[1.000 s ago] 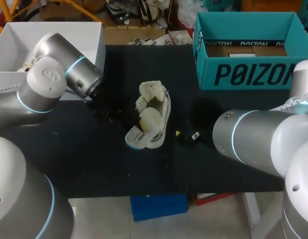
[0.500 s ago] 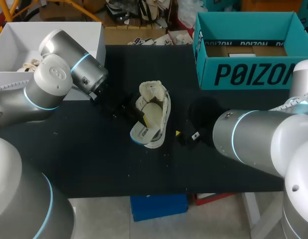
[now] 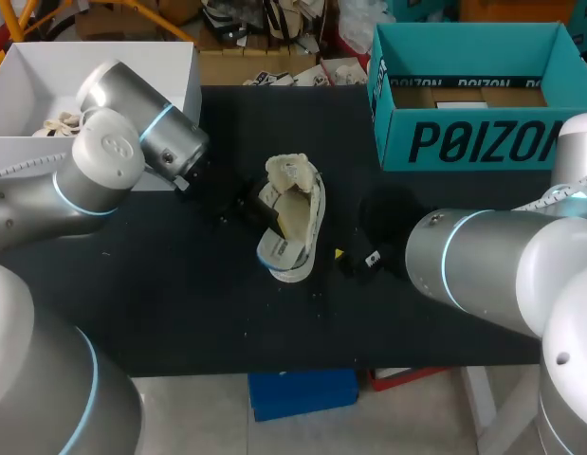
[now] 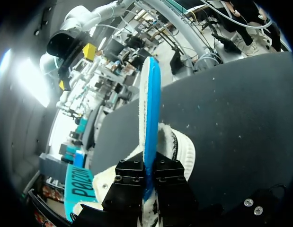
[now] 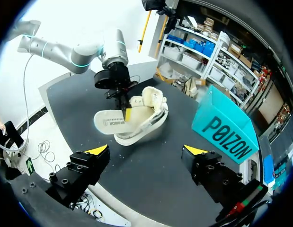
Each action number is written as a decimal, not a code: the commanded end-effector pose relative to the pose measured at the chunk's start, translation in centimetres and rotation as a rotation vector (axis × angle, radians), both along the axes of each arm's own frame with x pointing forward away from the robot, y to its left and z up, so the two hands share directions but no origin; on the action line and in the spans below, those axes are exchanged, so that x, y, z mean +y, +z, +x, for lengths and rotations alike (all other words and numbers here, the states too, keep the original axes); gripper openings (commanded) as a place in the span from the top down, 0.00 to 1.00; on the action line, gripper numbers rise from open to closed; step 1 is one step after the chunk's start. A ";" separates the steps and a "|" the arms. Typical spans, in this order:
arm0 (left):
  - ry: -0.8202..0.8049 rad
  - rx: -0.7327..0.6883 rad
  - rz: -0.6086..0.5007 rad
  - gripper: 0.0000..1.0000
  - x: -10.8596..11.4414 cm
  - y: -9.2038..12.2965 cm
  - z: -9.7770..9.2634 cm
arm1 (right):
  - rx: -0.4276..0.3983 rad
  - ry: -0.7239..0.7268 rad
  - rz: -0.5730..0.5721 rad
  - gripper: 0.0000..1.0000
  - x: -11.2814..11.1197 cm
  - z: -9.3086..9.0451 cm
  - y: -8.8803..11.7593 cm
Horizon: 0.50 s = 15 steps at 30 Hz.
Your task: Take the shoe out of the shoebox, open the shoe tongue, remove and reinsert the insole, then place the shoe into the shoebox
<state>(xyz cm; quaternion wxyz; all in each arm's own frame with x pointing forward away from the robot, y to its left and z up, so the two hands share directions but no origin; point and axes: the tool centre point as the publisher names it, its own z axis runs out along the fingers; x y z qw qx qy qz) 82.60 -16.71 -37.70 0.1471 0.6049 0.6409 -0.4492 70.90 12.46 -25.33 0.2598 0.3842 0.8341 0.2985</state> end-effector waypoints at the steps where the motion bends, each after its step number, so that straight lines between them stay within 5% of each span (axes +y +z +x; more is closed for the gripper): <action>1: 0.012 -0.002 0.009 1.00 -0.3 -0.1 0.0 | -0.014 0.000 0.007 0.00 -0.3 -0.8 -0.1; 3: 0.015 -0.004 0.011 1.00 -0.4 -0.1 0.0 | -0.014 0.000 0.007 0.00 -0.3 -0.8 -0.1; 4: 0.017 -0.004 0.011 0.76 -0.4 0.0 0.0 | -0.014 0.000 0.007 0.00 -0.3 -0.8 -0.1; 15: 0.004 -0.018 -0.007 0.68 0.0 1.6 -1.3 | -0.014 0.000 0.007 0.00 -0.3 -0.8 -0.1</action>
